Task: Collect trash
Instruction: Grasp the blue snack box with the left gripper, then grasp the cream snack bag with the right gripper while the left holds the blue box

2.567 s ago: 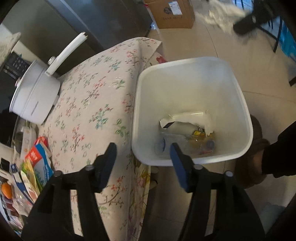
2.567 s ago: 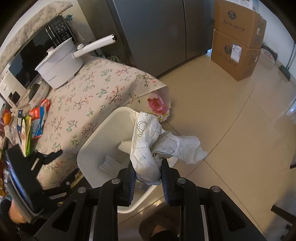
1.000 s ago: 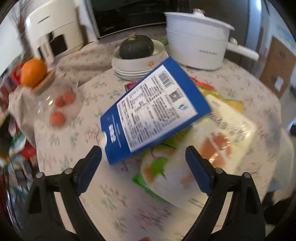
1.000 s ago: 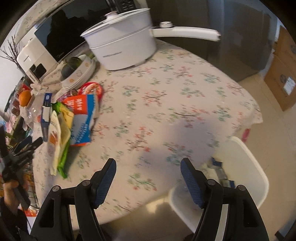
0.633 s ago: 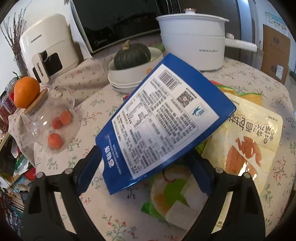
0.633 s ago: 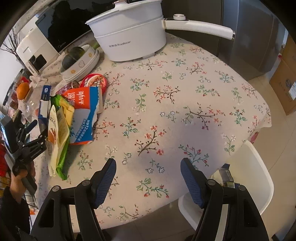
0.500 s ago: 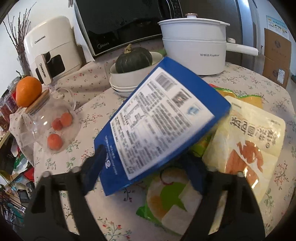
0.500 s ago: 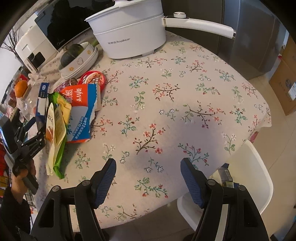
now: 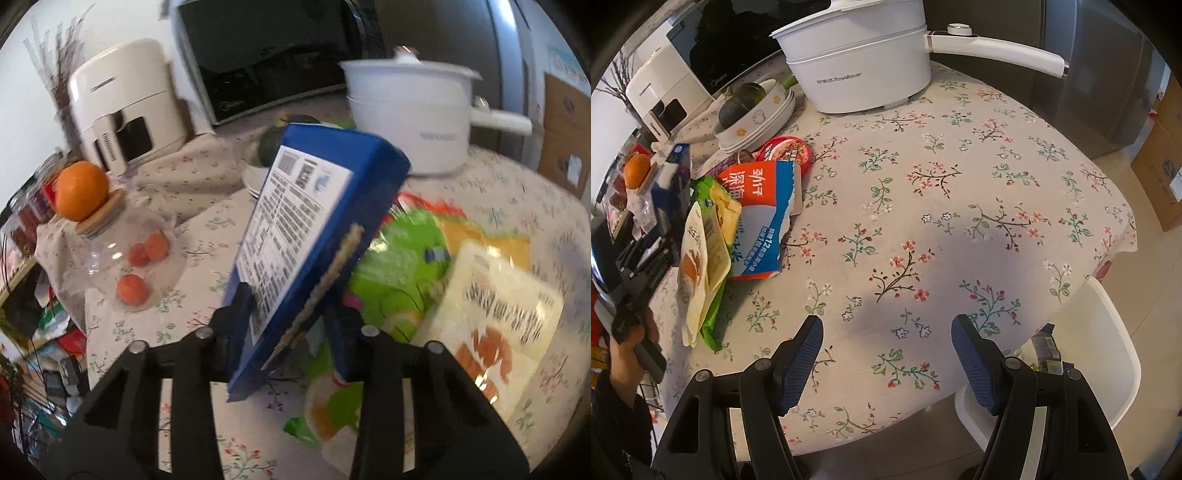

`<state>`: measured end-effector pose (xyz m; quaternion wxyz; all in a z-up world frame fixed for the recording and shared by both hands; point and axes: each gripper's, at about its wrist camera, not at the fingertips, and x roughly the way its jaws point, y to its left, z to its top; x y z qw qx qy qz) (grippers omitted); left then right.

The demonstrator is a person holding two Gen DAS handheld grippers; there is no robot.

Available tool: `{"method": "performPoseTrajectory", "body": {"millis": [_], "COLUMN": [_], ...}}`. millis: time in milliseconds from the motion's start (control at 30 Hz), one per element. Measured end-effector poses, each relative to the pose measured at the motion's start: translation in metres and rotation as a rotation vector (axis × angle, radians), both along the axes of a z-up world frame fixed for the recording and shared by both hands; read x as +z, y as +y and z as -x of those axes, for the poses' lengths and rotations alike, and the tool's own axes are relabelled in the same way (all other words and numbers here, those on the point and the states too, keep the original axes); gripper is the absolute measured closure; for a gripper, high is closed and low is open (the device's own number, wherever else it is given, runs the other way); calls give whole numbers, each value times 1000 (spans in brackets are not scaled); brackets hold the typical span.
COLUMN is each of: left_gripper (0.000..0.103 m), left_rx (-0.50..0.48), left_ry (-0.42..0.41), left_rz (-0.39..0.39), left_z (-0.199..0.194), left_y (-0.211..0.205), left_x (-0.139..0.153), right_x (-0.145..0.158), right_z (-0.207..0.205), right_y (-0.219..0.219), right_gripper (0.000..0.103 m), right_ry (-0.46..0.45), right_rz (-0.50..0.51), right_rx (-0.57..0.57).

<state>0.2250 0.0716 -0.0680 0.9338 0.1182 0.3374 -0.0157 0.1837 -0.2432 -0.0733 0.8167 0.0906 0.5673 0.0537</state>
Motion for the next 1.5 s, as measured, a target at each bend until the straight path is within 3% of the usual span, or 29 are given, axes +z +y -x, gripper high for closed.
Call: {"method": "performPoseTrajectory", "body": {"millis": [133,300,533,667,833,1100,1200,1267,1333,1500], "left_gripper": [77,78,78,78,78,78,78,78,78,78], "left_rx": [70,146,185,192,207,210,209,202,196,190], "left_ry": [13,52,75,92,105,163,182,188,186,179], "left_rz": [133,266,337,348,350,407,413,418,417,422], "left_z": [-2,6,55,91,116,116,115,116,117,120], "left_y": [27,49,54,53,55,63,63,61,60,61], "left_x": [20,35,68,80,72,58,52,51,53,56], "right_x": [3,9,19,18,14,-6,-15,-17,-14,3], "right_z": [0,0,0,-4,-12,-31,-35,-36,-35,-25], "right_y": [2,14,44,67,92,113,119,122,124,125], "right_gripper": [30,30,30,36,39,42,57,79,94,98], "right_ry": [-16,-40,-99,-113,-137,-129,-120,-123,-138,-181], "right_rz": [3,-32,-115,-181,-244,-299,-293,-282,-280,-295], "right_rx": [5,31,92,135,162,121,117,138,163,200]}}
